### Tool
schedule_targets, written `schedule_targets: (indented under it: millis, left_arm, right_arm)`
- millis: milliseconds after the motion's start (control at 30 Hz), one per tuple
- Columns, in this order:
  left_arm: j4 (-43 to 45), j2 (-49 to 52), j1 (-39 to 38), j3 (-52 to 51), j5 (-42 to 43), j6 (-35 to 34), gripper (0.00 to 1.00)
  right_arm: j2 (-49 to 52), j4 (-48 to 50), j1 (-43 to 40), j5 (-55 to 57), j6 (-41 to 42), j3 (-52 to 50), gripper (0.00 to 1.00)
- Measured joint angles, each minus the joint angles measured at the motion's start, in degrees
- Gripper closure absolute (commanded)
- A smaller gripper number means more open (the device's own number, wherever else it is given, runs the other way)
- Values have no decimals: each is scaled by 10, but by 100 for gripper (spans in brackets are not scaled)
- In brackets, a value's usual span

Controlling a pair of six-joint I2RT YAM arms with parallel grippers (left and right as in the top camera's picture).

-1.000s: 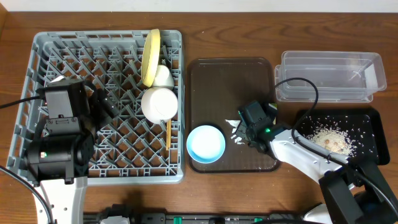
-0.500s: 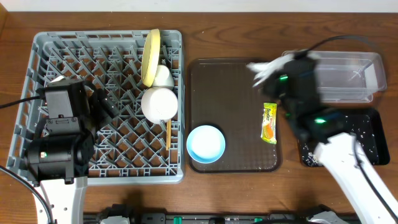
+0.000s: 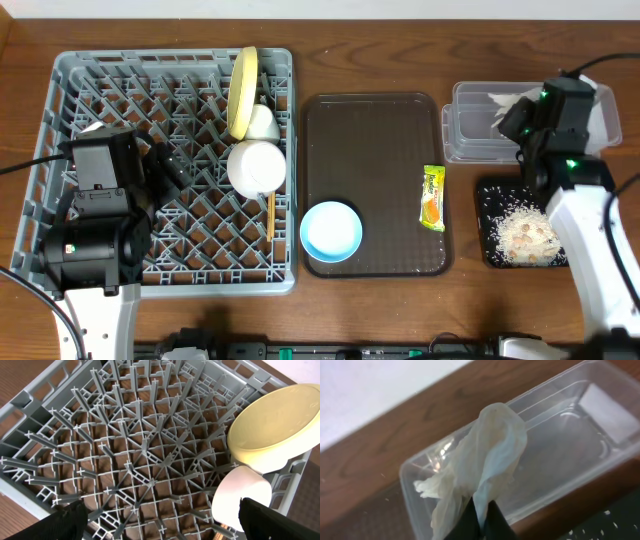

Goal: Sort waste into correct bins and load items into the dishwasher rack
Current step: 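Carry the tissue into the clear plastic bin and release it, then move the right gripper back and grasp the yellow Apollo wrapper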

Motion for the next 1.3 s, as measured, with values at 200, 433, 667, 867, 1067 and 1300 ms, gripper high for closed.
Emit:
schedule_targets:
  millis: [200,433,667,867,1067,1300]
  left_arm:
    - [0,0,0,0,0,0,3]
    - [0,0,0,0,0,0,2]
    - [0,0,0,0,0,0,3]
    - [0,0,0,0,0,0,3]
    - [0,0,0,0,0,0,2]
    - [0,0,0,0,0,0,3]
  right_arm:
    - [61,25,0,-24,-45,-3,47]
    - [54,28,0,-37,-86,-4,41]
    - [-35,-67,23,-125,-83,6,61]
    - [-96,-199,151,-141,-58,20,59]
    - [-66,-315,293,-49,-12,19,60]
    - [17,-342,341,46,30,19,61]
